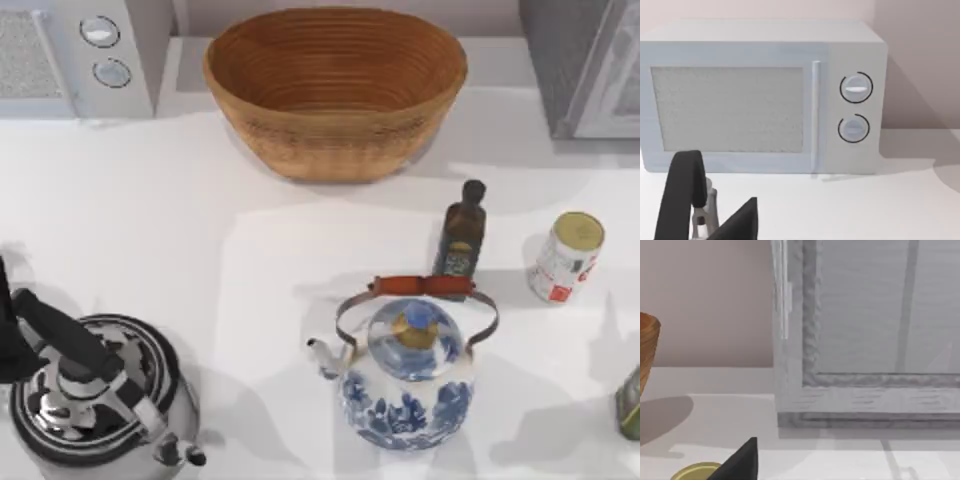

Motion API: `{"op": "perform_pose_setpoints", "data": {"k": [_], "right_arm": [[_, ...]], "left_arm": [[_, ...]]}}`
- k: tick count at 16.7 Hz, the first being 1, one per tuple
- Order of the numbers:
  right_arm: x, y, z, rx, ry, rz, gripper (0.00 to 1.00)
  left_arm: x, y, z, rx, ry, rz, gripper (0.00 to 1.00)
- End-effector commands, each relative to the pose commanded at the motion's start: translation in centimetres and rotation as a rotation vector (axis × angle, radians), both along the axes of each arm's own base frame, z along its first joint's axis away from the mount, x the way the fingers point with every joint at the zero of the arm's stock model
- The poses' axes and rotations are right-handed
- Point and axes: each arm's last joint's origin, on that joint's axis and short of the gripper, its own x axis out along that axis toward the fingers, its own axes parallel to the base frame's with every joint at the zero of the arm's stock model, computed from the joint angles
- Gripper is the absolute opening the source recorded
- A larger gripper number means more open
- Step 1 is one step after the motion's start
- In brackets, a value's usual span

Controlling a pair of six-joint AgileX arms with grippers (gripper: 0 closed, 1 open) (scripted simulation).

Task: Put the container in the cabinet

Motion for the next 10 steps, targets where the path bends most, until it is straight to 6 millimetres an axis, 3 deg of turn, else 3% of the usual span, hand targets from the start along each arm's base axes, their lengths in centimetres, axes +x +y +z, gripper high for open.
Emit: {"op": "perform_pose_setpoints", "data": {"k": [4,7,10], "right_arm": [[0.1,0.1,0.8,0.019,-0.014,-0.005,1.00],[0.5,0.5,3.5,0.080,-0.062,-0.024,1.00],[2.2,1.2,6.8,0.149,-0.083,-0.042,1.00]], "left_arm": [[0.0,0.0,0.0,0.000,0.000,0.000,1.00],[0.0,0.0,0.0,0.000,0.000,0.000,1.00],[0.0,0.0,0.0,0.000,0.000,0.000,1.00]]}}
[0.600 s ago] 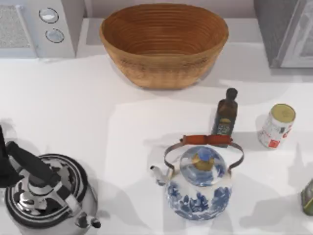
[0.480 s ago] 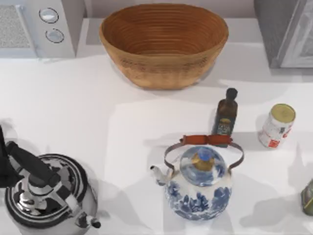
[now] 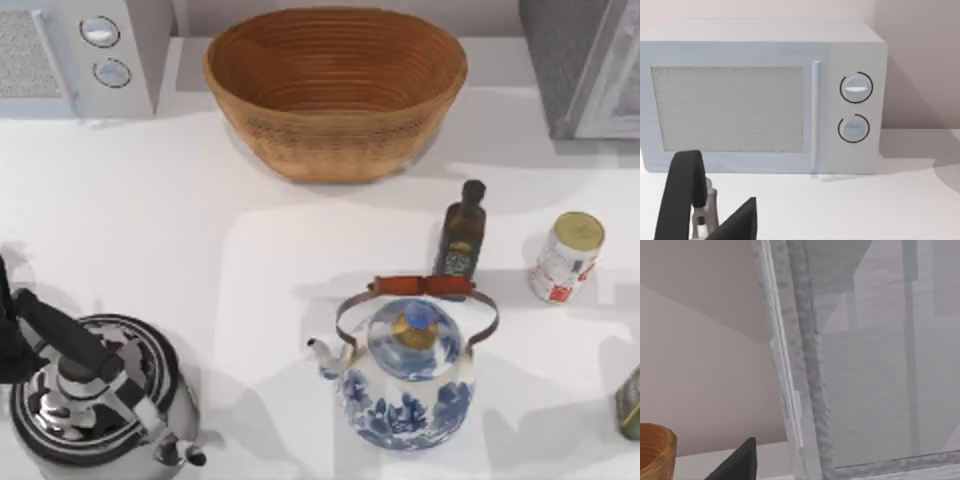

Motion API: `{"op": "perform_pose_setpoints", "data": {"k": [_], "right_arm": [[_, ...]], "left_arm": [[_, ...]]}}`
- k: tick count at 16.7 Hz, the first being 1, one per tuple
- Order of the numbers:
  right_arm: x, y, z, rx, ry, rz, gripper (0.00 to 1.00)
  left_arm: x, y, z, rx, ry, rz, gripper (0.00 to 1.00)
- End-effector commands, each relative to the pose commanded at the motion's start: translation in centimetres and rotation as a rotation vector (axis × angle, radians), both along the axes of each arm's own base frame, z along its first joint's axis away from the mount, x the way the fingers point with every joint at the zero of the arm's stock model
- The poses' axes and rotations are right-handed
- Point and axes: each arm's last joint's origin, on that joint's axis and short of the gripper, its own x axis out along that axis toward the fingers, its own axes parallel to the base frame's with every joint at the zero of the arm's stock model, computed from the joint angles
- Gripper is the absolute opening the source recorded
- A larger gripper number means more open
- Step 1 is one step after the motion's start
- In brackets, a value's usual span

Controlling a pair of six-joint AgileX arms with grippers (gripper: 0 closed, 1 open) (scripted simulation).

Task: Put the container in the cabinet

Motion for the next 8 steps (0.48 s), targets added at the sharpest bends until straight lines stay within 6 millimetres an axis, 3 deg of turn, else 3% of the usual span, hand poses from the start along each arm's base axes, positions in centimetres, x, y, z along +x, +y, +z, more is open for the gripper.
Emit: {"op": "perform_pose_setpoints", "data": {"k": [2,4,8], "right_arm": [[2.2,0.9,1.3,0.033,0.035,0.007,1.00],[4.9,2.1,1.2,0.050,0.110,0.022,1.00],[8.5,4.4,-1.8,0.049,0.285,0.048,1.00]], "left_arm": [[0.0,0.0,0.0,0.000,0.000,0.000,1.00],[0.0,0.0,0.0,0.000,0.000,0.000,1.00],[0.0,0.0,0.0,0.000,0.000,0.000,1.00]]}}
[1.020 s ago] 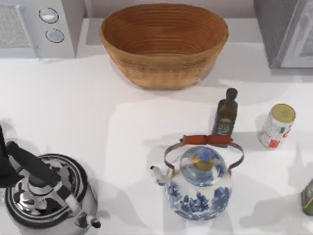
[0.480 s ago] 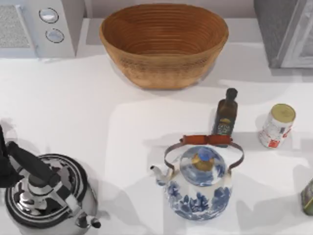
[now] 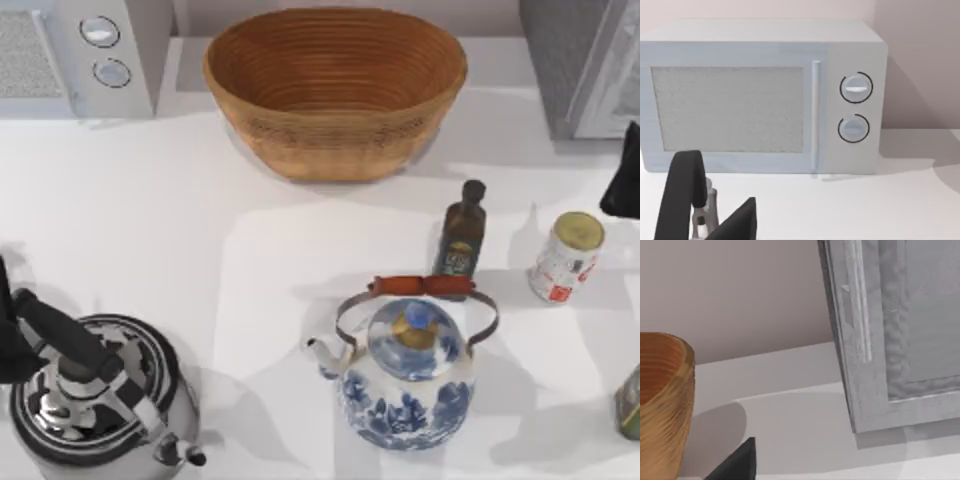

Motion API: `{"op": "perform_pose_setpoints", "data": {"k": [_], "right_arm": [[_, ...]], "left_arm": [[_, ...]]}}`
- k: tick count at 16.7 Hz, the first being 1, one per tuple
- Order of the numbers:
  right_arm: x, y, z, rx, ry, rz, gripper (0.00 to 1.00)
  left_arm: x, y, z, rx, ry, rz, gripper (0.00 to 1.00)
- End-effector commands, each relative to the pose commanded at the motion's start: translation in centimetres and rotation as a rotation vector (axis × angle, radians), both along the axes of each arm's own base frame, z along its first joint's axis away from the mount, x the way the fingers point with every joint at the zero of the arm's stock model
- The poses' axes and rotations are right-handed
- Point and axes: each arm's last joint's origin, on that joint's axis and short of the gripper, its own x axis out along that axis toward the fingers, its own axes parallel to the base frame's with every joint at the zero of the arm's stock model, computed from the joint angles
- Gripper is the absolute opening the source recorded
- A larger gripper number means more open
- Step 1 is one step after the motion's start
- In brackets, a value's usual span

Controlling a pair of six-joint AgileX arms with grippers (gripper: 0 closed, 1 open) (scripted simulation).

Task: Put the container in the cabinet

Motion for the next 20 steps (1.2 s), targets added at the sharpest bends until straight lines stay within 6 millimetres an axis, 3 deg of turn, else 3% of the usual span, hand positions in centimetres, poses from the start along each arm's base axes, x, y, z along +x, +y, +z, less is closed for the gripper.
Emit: {"op": "perform_pose_setpoints", "data": {"k": [7,12,20], "right_arm": [[1.7,3.2,-5.4,-0.065,0.215,0.032,1.00],[0.6,4.5,-9.5,-0.170,0.378,0.063,1.00],[1.2,4.6,-9.7,-0.178,0.384,0.063,1.00]], "left_arm": [[0.0,0.0,0.0,0.000,0.000,0.000,1.00],[0.0,0.0,0.0,0.000,0.000,0.000,1.00],[0.0,0.0,0.0,0.000,0.000,0.000,1.00]]}}
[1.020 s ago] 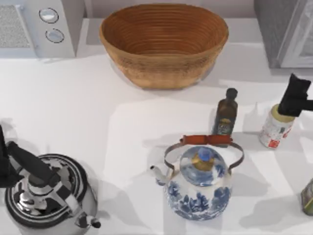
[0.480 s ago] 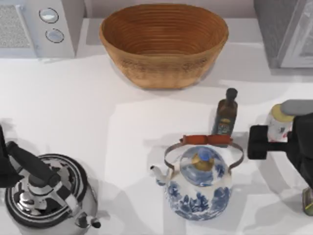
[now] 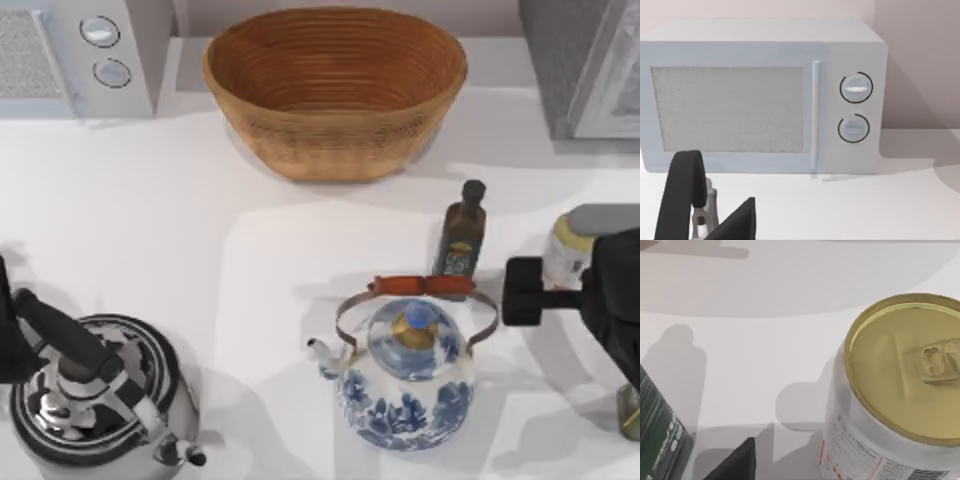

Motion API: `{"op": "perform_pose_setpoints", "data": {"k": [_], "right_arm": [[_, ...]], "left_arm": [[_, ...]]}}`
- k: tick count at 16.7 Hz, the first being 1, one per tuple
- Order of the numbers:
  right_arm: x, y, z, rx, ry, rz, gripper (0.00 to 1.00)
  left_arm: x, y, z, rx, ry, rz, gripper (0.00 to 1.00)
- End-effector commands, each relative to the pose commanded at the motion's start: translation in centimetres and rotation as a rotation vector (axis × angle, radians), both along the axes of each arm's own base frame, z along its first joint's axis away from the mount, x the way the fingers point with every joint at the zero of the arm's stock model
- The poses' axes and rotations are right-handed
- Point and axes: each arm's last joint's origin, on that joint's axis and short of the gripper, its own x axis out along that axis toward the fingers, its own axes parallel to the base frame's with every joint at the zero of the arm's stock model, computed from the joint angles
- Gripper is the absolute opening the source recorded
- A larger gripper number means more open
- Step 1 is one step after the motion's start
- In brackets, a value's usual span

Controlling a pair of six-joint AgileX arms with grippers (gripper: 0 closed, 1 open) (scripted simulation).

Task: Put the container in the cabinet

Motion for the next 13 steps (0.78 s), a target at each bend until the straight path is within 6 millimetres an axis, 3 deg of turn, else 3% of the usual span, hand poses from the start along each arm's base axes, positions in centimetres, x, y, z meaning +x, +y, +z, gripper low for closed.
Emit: {"op": "perform_pose_setpoints", "data": {"k": [8,13], "right_arm": [[3.9,-0.2,-2.7,-0.004,0.005,-0.006,1.00],[4.3,-0.1,-3.4,0.001,0.003,0.001,1.00]], "left_arm": [[0.0,0.0,0.0,0.000,0.000,0.000,1.00],[0.0,0.0,0.0,0.000,0.000,0.000,1.00]]}}
